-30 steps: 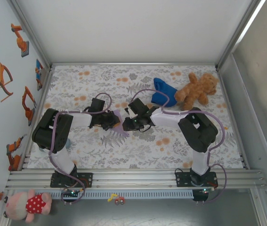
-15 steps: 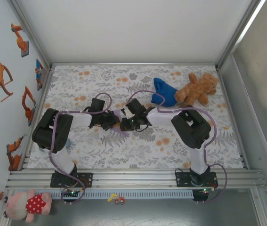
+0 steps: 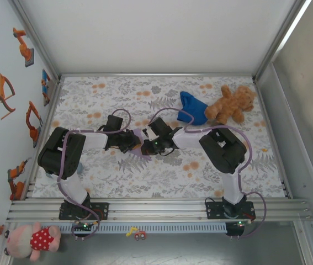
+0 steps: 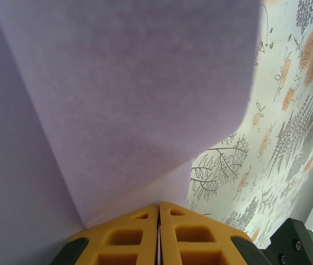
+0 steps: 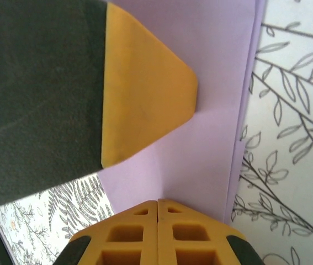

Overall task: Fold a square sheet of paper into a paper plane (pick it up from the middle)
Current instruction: Fourth fold the wing at the center of the table.

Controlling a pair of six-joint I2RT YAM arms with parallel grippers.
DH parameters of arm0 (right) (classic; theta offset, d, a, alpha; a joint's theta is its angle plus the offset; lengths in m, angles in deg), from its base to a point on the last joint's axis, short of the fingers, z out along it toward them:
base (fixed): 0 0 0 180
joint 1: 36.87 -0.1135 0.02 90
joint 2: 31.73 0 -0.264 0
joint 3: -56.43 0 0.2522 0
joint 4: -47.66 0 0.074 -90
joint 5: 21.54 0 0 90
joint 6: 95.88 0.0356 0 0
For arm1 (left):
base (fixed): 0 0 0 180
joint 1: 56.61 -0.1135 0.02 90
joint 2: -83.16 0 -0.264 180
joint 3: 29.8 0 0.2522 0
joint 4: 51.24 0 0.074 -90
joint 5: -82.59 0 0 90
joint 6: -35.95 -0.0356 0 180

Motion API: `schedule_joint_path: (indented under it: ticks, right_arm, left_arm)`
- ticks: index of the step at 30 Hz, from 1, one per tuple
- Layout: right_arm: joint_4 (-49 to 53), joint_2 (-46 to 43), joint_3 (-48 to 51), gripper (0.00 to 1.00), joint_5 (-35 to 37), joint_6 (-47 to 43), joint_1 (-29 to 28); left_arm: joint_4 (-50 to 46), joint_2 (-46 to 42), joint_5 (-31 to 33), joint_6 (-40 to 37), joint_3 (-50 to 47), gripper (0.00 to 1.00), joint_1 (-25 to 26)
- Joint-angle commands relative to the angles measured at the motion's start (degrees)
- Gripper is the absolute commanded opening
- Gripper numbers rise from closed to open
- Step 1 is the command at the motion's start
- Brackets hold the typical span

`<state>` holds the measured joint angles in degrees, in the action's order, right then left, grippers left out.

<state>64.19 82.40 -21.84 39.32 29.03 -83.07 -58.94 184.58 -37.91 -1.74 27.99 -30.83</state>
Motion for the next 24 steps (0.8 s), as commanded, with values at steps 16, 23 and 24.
schedule_joint_path:
  ticks: [16, 23, 24]
  right_arm:
    - [1.15, -11.21, 16.58, 0.08, -0.48, 5.37, -0.34]
    - [-1.69, -17.27, 15.42, 0.04, 2.64, 3.07, -0.21]
    - [-2.51, -17.01, 14.58, 0.04, 3.04, 3.22, -0.18]
  left_arm:
    - [-3.56, 1.59, 2.56, -0.15, -1.73, 0.09, -0.43]
    - [-2.41, 1.42, 1.62, 0.29, -1.68, 0.09, -0.37]
    - [-2.37, 1.4, 1.59, 0.26, -1.66, 0.09, -0.3]
